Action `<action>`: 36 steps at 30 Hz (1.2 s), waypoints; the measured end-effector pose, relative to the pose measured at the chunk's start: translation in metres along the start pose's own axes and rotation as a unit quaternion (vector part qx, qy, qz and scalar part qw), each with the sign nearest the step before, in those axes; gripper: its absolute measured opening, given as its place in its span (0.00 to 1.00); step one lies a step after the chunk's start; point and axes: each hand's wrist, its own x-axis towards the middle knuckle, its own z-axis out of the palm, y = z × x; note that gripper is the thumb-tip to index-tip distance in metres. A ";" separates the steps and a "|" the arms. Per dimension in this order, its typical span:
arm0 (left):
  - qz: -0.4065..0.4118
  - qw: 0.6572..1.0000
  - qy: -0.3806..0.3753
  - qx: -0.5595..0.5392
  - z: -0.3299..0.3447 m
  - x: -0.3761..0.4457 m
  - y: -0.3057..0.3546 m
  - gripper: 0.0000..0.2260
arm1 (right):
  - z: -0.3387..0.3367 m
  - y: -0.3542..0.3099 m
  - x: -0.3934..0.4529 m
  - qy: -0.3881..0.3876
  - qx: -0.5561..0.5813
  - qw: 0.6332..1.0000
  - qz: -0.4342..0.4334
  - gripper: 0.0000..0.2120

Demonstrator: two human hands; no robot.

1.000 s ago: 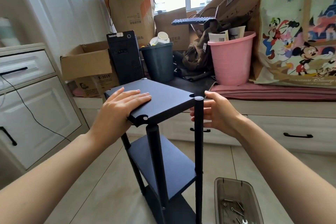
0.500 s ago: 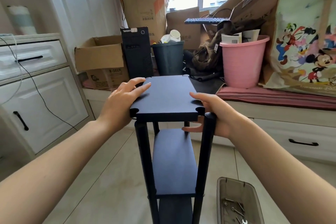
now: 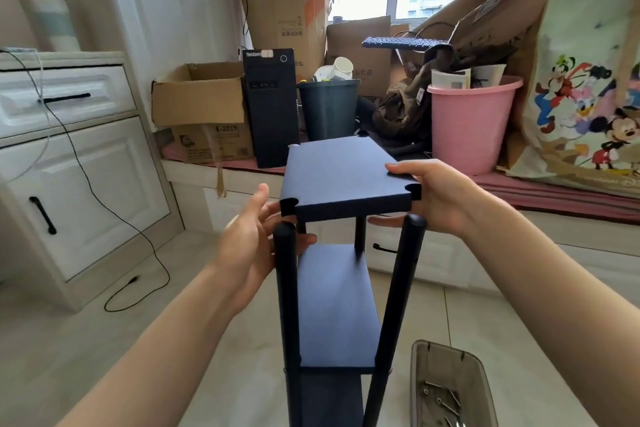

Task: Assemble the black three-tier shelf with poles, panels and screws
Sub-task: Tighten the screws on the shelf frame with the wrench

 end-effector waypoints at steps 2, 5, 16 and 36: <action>-0.015 1.000 -0.014 0.006 0.002 0.002 0.009 0.23 | -0.002 0.005 0.000 -0.008 0.005 1.000 0.010 0.17; -0.041 0.999 -0.024 0.008 0.006 0.004 0.020 0.20 | -0.004 0.015 0.002 -0.023 0.018 0.999 0.019 0.19; -0.055 0.998 -0.013 0.016 0.008 0.012 0.020 0.14 | -0.013 0.012 0.006 -0.044 -0.016 0.999 0.022 0.10; -0.064 0.997 -0.035 0.010 0.002 0.019 0.016 0.18 | -0.017 0.001 0.007 -0.052 -0.062 0.996 0.045 0.13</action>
